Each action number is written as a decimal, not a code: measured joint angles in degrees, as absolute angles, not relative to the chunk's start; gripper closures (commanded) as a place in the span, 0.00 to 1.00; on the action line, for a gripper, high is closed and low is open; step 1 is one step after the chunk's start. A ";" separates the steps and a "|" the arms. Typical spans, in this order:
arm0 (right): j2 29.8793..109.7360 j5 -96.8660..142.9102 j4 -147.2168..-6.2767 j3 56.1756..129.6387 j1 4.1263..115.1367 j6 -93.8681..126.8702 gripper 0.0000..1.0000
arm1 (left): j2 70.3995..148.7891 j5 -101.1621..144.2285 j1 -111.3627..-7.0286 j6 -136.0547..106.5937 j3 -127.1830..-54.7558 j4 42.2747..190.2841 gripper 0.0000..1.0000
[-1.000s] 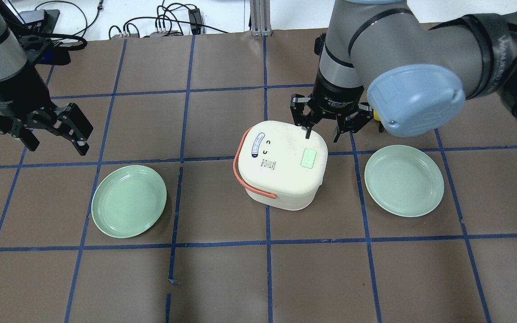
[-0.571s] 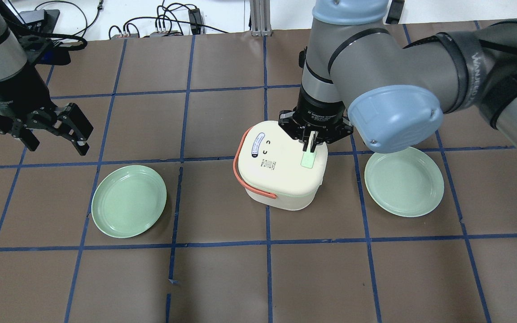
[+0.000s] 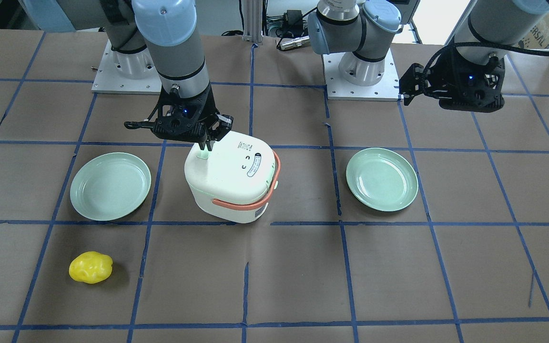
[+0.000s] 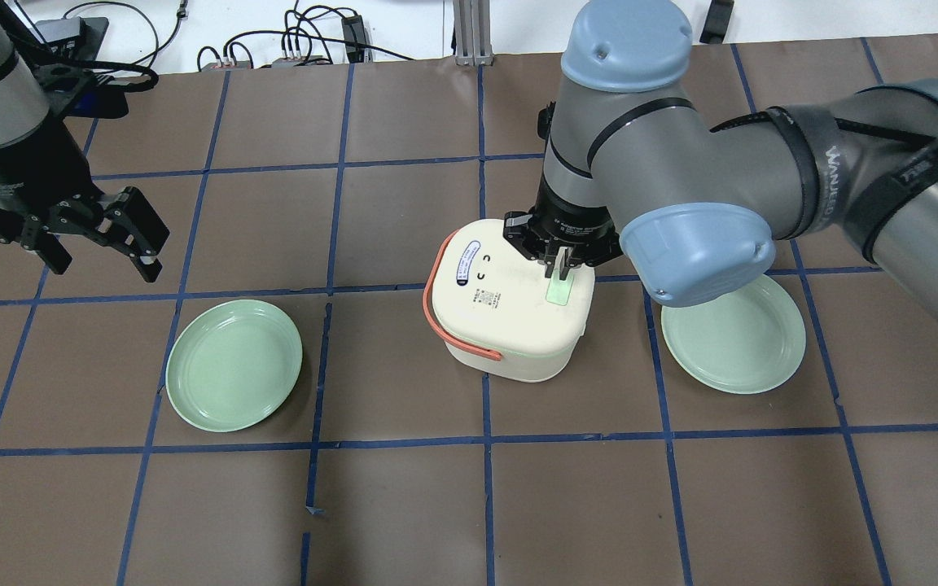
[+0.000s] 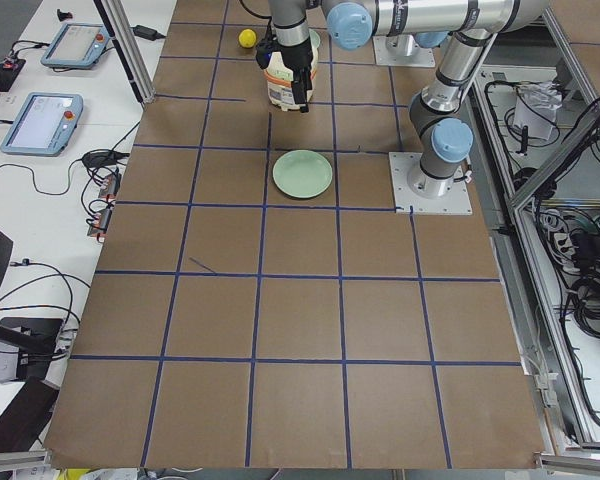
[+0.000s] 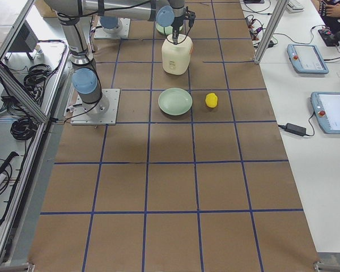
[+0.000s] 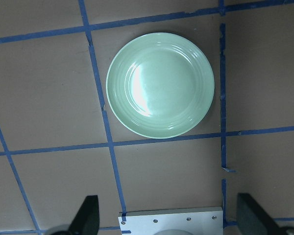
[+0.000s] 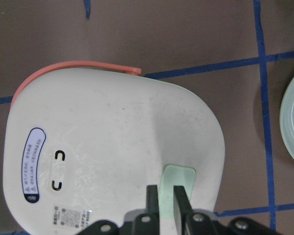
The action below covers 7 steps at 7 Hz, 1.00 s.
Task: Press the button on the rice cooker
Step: 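Lower the closed right gripper onto the green lid button, then press down on the green lid button with the right gripper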
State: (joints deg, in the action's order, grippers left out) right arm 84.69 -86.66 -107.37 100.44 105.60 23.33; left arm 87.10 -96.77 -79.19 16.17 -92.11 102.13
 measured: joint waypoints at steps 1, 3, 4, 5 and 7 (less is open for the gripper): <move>84.25 -86.77 -108.03 100.48 105.37 22.38 0.80 | 87.10 -96.77 -79.19 16.17 -92.11 102.13 0.00; 83.98 -87.03 -108.92 100.66 105.00 21.18 0.82 | 87.10 -96.77 -79.19 16.17 -92.11 102.13 0.00; 83.96 -87.07 -109.00 100.72 104.98 21.06 0.84 | 87.10 -96.77 -79.19 16.17 -92.11 102.13 0.00; 83.94 -87.09 -108.98 100.89 104.95 21.04 0.86 | 87.10 -96.77 -79.19 16.17 -92.11 102.13 0.00; 83.99 -87.04 -109.05 101.96 104.95 21.22 0.87 | 87.10 -96.77 -79.19 16.17 -92.11 102.13 0.00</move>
